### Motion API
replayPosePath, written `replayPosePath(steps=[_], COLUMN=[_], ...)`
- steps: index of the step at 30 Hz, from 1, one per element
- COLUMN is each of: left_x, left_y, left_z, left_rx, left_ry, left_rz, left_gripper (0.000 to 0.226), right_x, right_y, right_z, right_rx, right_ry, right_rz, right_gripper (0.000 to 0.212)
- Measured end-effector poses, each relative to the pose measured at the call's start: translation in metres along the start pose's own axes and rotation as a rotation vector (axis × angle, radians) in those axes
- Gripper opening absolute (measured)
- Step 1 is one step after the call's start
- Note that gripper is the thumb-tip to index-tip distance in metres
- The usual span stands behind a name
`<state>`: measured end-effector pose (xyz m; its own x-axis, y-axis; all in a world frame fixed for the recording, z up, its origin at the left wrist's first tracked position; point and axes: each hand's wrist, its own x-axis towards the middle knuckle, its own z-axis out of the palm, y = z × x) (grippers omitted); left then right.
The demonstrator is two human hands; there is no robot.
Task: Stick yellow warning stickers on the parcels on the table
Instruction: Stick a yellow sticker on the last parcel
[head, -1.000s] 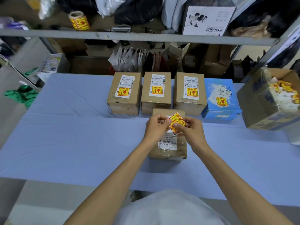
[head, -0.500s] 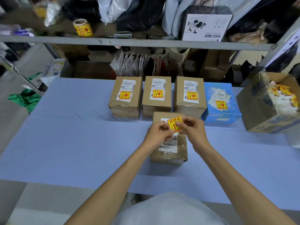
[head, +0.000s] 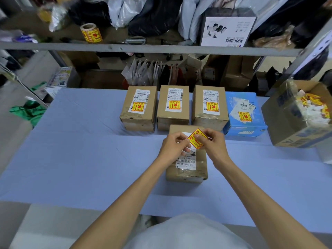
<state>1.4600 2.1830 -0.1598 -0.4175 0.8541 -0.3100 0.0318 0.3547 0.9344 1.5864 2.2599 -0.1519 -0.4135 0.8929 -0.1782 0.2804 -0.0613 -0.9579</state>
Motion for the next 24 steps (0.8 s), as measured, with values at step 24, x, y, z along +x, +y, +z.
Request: replayPosePath(steps=[24], left_x=[0.004], left_y=[-0.0018], left_z=[-0.0058], left_rx=[-0.027], left_ry=[-0.081], left_rz=[-0.034], left_gripper=[0.007], right_x=[0.0031], right_y=[0.0054], right_z=[-0.0065], right_rx=[0.028], right_ry=[0.013], right_rz=[0.06], right_gripper=[0.006])
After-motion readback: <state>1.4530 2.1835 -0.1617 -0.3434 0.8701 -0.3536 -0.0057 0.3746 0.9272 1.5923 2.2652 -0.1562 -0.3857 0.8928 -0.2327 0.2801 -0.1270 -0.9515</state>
